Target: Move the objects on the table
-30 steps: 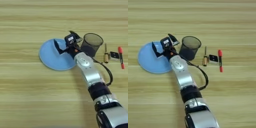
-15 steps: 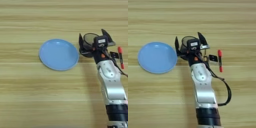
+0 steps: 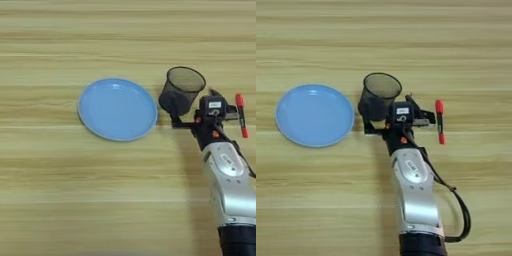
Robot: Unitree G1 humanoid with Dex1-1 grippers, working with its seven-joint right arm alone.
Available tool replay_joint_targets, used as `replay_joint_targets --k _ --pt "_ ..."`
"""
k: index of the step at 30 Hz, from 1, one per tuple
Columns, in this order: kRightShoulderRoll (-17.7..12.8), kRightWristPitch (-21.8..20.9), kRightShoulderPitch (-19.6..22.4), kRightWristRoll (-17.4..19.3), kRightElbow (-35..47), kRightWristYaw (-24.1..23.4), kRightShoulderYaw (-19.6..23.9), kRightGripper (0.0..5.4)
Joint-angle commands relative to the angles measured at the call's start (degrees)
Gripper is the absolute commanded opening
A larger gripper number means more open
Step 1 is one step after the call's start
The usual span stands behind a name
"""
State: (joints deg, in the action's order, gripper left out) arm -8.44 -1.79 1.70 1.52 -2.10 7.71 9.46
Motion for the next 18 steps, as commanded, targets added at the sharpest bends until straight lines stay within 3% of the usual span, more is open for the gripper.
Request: replay_joint_targets --k 1,12,18 --pt "-1.3 -1.2 3.4 0.9 0.9 0.2 0.3 5.36" --pt "-2.6 -2.5 7.3 2.8 -6.7 0.8 2.4 5.36" --pt "-3.8 -3.2 11.5 2.9 -11.6 1.6 2.6 5.36"
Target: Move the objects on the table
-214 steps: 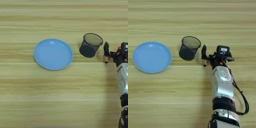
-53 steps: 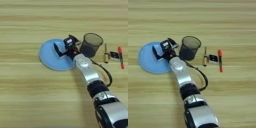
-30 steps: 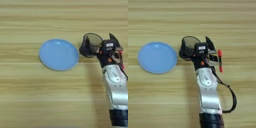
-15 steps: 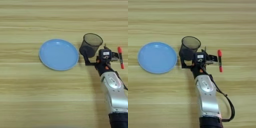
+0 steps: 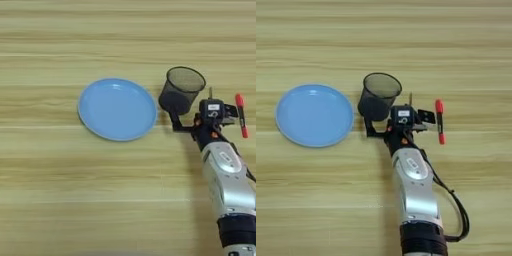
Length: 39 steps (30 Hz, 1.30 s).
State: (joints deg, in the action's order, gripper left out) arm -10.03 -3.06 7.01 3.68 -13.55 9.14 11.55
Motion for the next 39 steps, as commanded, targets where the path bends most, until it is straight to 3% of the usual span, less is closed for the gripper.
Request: replay_joint_targets --k 1,22,39 --pt "-2.4 -2.1 6.7 0.7 -0.6 0.5 0.4 5.36" --pt "-3.8 -4.5 14.1 1.1 -9.9 2.0 0.9 5.36" --pt "-6.5 -11.4 24.6 1.4 -29.9 2.4 2.3 5.36"
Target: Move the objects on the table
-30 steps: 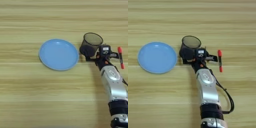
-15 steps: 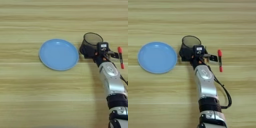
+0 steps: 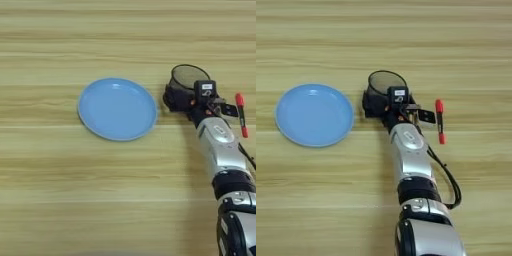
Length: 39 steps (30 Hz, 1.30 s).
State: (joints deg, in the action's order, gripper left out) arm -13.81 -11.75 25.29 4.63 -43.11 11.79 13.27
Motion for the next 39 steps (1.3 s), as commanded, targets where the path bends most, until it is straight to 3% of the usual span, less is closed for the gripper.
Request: replay_joint_targets --k 1,7,18,28,33,39 --pt "-2.7 -3.1 6.7 0.6 -1.1 -0.1 0.6 5.36" --pt "-3.0 -4.8 7.9 0.8 -3.9 0.1 0.6 4.77" --pt "-2.7 -5.4 7.8 1.0 -2.6 -0.1 0.4 4.71" --pt "-0.4 -1.4 3.0 0.7 14.4 -0.2 -2.2 4.70" --pt "2.2 2.8 -1.2 0.1 27.0 0.0 -5.7 4.70" --pt "5.5 7.1 -4.0 -1.1 34.1 0.7 -11.2 4.70"
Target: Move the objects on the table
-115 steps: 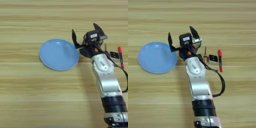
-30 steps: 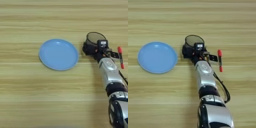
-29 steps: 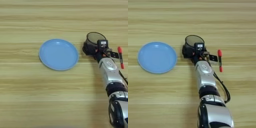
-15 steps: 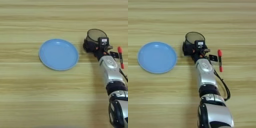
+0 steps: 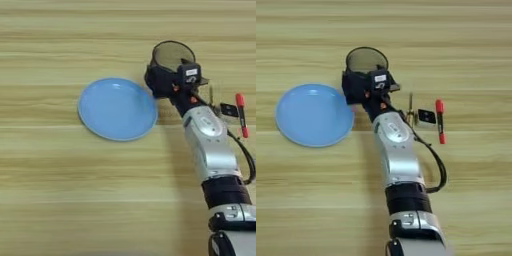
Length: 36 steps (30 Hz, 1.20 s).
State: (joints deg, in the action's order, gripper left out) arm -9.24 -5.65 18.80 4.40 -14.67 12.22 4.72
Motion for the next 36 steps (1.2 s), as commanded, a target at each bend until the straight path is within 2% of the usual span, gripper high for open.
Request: replay_joint_targets --k 1,10,15,26,35,36 --pt "1.3 1.4 2.3 -1.1 6.1 0.2 -3.2 4.70" --pt "6.4 2.1 2.1 -3.3 3.2 0.2 -8.8 4.70" --pt "7.9 1.9 1.6 -3.3 1.1 0.9 -10.2 4.70" --pt "8.8 0.0 2.2 -2.6 -7.1 1.0 -9.1 4.70" --pt "8.8 -1.3 2.8 -2.7 -10.0 1.1 -8.6 4.70" --pt "8.8 -1.3 2.8 -2.8 -10.0 1.1 -8.6 4.88"
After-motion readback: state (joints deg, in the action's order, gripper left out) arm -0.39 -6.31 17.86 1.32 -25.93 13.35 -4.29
